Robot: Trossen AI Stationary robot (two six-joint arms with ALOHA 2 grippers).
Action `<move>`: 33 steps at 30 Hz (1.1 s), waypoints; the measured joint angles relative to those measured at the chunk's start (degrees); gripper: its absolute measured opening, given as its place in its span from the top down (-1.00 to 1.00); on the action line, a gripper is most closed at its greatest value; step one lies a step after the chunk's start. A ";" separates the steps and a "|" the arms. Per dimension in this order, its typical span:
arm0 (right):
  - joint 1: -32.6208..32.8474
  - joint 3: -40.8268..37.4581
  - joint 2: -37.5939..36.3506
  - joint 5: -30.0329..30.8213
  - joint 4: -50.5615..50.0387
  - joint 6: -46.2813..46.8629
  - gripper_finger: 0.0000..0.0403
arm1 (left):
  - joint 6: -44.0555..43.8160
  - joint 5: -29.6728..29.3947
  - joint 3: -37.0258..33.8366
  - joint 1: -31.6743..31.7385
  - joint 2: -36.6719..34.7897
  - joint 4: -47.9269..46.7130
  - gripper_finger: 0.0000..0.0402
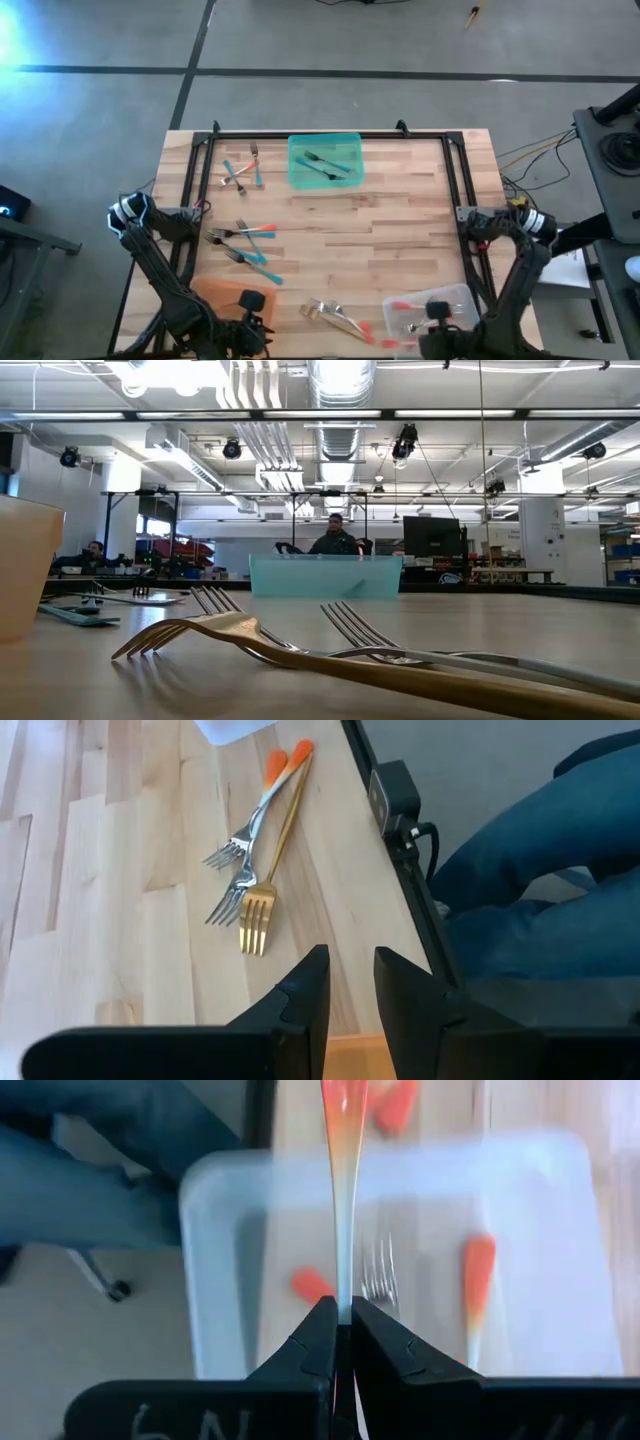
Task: Sort silverware by color (type)
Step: Put the orange fork into the transparent bin
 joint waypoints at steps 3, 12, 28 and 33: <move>2.12 -1.56 -0.41 0.16 -2.29 3.62 0.94 | 0.02 0.02 0.02 0.04 0.14 0.08 0.67; 3.81 -10.45 -4.97 0.23 -2.43 13.51 0.94 | -0.16 -0.02 0.02 0.08 0.14 0.95 0.67; 3.50 -12.71 -6.64 -1.85 -2.18 27.03 0.79 | -0.20 -0.04 0.02 0.08 0.14 0.93 0.67; 3.43 -12.71 -6.65 -1.83 -2.11 28.34 0.53 | -0.20 -0.04 0.02 0.08 0.14 0.93 0.67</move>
